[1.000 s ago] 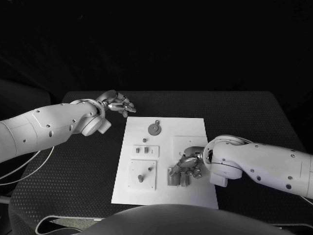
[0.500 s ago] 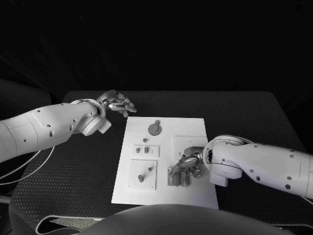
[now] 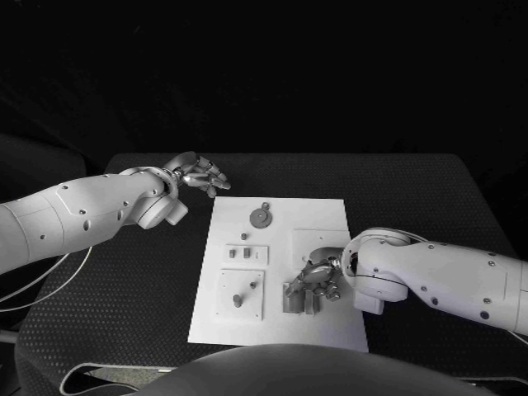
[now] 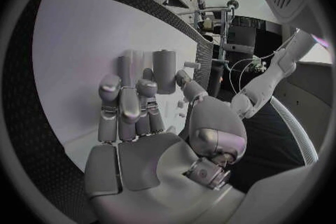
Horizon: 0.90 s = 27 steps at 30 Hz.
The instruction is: Assemble the parts on the task board
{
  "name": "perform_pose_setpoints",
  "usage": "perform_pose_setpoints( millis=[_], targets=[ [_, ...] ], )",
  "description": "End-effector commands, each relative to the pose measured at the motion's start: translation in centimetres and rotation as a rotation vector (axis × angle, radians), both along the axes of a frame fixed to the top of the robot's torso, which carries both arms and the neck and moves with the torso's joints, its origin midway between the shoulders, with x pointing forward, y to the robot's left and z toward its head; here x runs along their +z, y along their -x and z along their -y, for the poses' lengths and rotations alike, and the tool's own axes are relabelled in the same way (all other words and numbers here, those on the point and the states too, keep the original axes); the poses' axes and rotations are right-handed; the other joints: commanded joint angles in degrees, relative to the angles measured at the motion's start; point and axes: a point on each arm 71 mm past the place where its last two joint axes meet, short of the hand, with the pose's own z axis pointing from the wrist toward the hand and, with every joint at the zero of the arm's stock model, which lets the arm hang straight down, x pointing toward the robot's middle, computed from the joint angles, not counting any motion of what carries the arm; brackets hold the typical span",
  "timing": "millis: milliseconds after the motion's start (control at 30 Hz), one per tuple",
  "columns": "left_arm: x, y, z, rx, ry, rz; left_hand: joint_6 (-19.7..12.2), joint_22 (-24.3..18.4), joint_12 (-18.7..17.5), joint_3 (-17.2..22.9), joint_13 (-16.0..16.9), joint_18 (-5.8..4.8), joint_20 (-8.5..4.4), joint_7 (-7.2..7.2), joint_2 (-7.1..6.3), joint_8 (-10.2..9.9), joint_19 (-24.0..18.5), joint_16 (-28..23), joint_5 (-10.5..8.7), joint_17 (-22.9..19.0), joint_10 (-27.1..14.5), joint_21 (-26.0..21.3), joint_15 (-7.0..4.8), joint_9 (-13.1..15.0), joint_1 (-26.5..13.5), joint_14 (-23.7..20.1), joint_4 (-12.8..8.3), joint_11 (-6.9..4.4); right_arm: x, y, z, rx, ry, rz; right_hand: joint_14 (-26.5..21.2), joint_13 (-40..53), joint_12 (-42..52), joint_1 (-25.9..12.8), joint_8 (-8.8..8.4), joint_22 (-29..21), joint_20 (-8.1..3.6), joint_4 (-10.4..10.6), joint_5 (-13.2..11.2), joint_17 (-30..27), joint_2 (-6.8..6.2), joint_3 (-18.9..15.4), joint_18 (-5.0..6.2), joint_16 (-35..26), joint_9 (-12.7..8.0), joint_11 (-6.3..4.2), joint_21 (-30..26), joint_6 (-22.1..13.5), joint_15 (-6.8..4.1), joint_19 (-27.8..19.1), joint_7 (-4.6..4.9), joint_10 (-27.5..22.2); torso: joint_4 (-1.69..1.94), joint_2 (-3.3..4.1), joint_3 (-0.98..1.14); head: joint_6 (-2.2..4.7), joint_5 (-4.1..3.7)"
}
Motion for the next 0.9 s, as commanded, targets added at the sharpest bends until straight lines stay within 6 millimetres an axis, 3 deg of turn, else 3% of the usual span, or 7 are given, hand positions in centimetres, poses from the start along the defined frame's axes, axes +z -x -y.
perform_pose_setpoints(
  millis=[33,600,900],
  targets=[
    [0.05,-0.02,0.24,-0.012,0.005,0.000,-0.3,0.1,-0.2,-0.2,-0.1,1.01,0.39,-0.14,0.07,0.0,0.0,-0.2,0.26,0.1,-0.4,-0.4,0.36,0.0,-0.6,0.2,-0.1,-0.04,-0.24,0.27,-0.19,0.017,-0.001,-0.002,-0.2,0.1,0.3,0.1,-0.26,0.0,-0.08,0.5,0.1,0.0,-0.62,0.0,4.48,-0.4,0.0,-0.02,-0.2,-0.5,-0.17,-0.3,0.16,-0.5,-0.01,-0.01,0.00,0.00,0.04],
    [0.06,-0.03,0.25,-0.012,0.005,0.001,-0.3,0.1,-0.2,-0.2,-0.1,1.00,0.41,-0.13,0.01,0.0,-0.1,-0.3,0.26,0.2,-0.4,-0.4,0.37,0.0,-0.5,0.2,-0.1,-0.03,-0.20,0.25,-0.27,0.012,-0.006,0.006,-0.4,0.1,0.4,-0.8,-0.39,0.0,-0.17,1.6,0.1,-0.2,-2.16,0.6,4.48,-0.4,0.0,0.04,-0.3,-0.7,-0.12,-0.3,0.23,-0.7,0.00,-0.02,-0.03,0.00,-0.02],
    [0.05,-0.02,0.23,-0.012,0.004,0.000,-0.3,0.1,-0.2,-0.2,-0.1,1.00,0.42,-0.13,0.01,0.0,-0.1,-0.4,0.26,0.3,-0.4,-0.5,0.38,0.0,-0.5,0.2,-0.1,-0.03,-0.18,0.29,-0.32,0.017,-0.007,0.008,-0.4,0.1,0.5,-0.5,-0.37,0.0,-0.24,1.6,0.1,-0.1,-1.95,1.0,4.48,-0.4,0.1,0.03,-0.2,-0.7,-0.13,-0.3,0.22,-0.7,-0.01,-0.03,-0.03,0.00,-0.01]
  ],
)
